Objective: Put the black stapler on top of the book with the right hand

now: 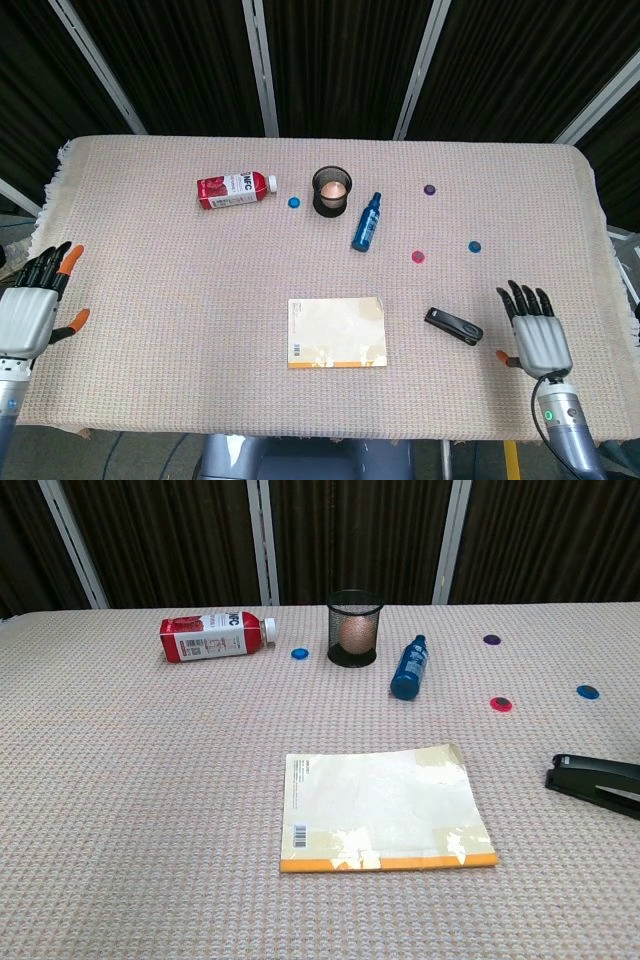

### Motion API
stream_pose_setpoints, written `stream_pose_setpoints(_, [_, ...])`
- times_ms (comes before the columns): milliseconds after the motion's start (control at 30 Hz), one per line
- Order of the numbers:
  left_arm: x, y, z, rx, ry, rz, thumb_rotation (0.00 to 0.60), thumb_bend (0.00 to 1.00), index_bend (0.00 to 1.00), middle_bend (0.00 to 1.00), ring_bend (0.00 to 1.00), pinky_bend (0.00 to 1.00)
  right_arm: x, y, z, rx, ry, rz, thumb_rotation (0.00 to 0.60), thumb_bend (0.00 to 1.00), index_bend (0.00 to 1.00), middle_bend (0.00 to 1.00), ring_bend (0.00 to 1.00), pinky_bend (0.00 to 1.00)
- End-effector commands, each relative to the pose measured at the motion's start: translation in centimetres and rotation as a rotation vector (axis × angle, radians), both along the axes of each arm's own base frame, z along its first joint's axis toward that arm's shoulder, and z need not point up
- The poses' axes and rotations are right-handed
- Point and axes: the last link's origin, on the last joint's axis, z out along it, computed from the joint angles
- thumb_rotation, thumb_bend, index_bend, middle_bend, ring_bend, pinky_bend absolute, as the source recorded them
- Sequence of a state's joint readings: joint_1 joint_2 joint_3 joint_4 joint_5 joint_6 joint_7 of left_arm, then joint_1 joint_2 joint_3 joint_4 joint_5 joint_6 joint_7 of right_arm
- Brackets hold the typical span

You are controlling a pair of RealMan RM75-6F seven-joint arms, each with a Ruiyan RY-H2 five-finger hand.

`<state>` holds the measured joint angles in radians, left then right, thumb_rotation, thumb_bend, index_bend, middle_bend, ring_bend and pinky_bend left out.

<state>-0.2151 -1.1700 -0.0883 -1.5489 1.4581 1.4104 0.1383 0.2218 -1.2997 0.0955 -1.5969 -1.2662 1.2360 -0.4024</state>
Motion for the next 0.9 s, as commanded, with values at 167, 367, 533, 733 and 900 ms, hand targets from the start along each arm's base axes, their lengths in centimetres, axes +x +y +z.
stream_pose_setpoints(167, [0.1, 0.0, 0.3, -0.005, -0.010, -0.015, 0.600, 0.28, 0.01, 0.00, 0.03, 0.13, 1.5, -1.4, -3.6, 0.070, 0.022, 0.004, 0.600, 0.10, 0.15, 0.05, 0.00, 0.00])
stream_pose_setpoints(367, [0.0, 0.1, 0.4, -0.003, -0.012, -0.010, 0.600, 0.28, 0.01, 0.00, 0.03, 0.13, 1.7, -2.2, -4.3, 0.074, 0.024, -0.006, 0.600, 0.10, 0.21, 0.11, 0.00, 0.02])
stream_pose_setpoints(533, [0.0, 0.2, 0.2, -0.009, -0.008, -0.009, 0.600, 0.28, 0.01, 0.00, 0.03, 0.13, 2.0, -2.7, -4.9, 0.083, 0.037, -0.020, 0.600, 0.11, 0.24, 0.13, 0.00, 0.03])
stream_pose_setpoints(733, [-0.1, 0.1, 0.4, -0.004, -0.014, -0.009, 0.600, 0.28, 0.01, 0.00, 0.03, 0.13, 2.1, -3.5, -5.6, 0.100, 0.032, -0.029, 0.600, 0.11, 0.29, 0.17, 0.02, 0.10])
stream_pose_setpoints(900, [-0.1, 0.2, 0.4, -0.006, -0.015, -0.007, 0.600, 0.28, 0.00, 0.00, 0.03, 0.13, 1.7, -4.1, -6.3, 0.117, 0.026, -0.041, 0.600, 0.13, 0.39, 0.26, 0.13, 0.24])
